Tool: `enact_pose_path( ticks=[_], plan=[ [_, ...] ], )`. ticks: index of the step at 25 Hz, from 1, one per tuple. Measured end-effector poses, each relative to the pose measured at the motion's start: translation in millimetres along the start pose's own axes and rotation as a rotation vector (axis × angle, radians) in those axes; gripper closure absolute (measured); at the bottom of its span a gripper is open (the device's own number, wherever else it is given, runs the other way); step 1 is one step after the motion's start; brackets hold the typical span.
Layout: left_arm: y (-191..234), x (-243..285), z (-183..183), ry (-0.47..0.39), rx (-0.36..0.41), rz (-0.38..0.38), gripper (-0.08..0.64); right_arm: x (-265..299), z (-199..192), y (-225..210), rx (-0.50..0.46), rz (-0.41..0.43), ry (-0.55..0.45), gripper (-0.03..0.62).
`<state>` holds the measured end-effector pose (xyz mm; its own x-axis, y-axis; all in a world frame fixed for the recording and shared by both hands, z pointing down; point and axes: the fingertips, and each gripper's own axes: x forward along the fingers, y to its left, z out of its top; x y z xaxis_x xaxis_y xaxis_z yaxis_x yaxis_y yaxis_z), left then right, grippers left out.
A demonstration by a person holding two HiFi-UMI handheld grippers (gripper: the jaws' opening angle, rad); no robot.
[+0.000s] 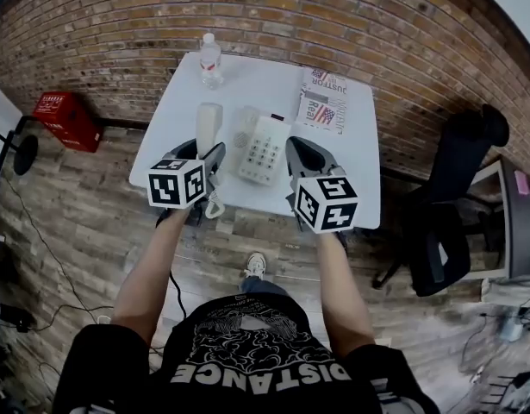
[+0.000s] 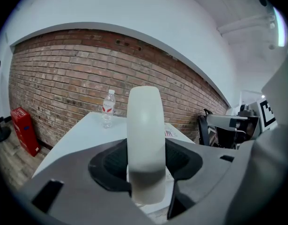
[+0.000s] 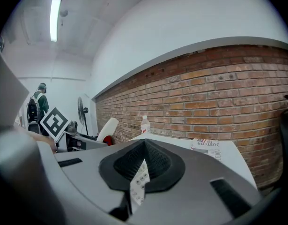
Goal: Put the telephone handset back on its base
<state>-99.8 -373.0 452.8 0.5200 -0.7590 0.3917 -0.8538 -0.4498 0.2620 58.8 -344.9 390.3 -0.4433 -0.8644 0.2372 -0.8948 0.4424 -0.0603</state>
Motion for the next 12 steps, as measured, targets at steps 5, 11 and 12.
enact_pose_path(
  ticks=[5, 11, 12],
  plan=[
    [-1, 42, -3, 0.093, 0.016, -0.01, 0.345, 18, -3, -25, 0.007, 0.011, 0.02, 0.592],
    [1, 82, -18, 0.227, 0.019, -0.016, 0.345, 33, -10, -49, 0.024, 0.02, 0.04, 0.592],
    [1, 87, -20, 0.25, 0.02, -0.017, 0.345, 36, -11, -52, 0.025, 0.023, 0.043, 0.592]
  ],
)
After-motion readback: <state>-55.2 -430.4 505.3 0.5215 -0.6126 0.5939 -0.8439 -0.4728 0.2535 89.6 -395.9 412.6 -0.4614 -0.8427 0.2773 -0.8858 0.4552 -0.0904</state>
